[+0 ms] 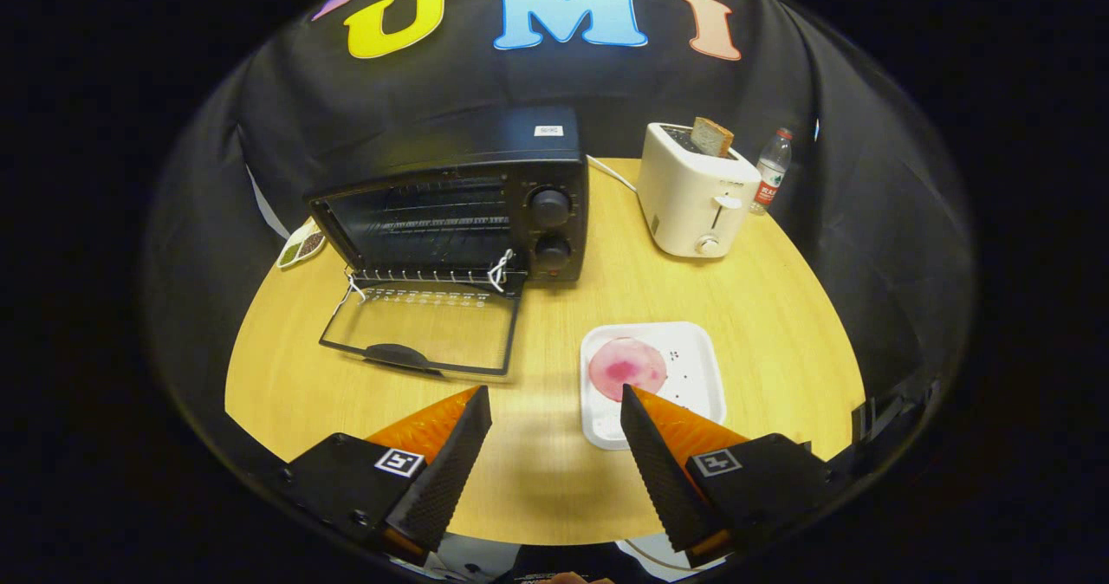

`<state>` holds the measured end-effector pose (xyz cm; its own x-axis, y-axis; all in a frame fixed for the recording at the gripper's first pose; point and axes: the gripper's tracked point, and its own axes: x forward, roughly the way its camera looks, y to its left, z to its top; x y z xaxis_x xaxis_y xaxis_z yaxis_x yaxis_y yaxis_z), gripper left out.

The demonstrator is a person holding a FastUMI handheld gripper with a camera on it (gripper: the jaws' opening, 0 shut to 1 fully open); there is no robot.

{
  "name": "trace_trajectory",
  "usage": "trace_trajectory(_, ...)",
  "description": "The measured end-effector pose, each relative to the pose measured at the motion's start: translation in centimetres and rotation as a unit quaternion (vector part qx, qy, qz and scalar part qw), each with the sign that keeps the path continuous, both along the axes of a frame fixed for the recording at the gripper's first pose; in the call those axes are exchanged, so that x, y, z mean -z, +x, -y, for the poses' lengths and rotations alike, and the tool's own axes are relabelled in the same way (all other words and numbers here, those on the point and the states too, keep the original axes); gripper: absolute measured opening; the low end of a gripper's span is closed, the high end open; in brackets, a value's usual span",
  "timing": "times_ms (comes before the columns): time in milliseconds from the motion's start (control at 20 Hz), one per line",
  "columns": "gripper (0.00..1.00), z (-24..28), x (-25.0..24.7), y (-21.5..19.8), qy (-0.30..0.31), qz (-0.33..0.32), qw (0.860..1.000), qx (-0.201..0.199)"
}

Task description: Open the toaster oven, put the food inside, and close the toaster oven door.

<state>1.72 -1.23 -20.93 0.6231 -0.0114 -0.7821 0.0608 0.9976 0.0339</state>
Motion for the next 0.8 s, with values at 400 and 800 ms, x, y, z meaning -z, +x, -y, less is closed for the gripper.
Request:
trace_trajectory(400,0.97,8.5,4.8,0.6,0.018,-0.095,0.995,0.006)
trace_trajectory(800,0.96,15.1,9.9,2.3,0.019,-0.179,0.983,-0.022)
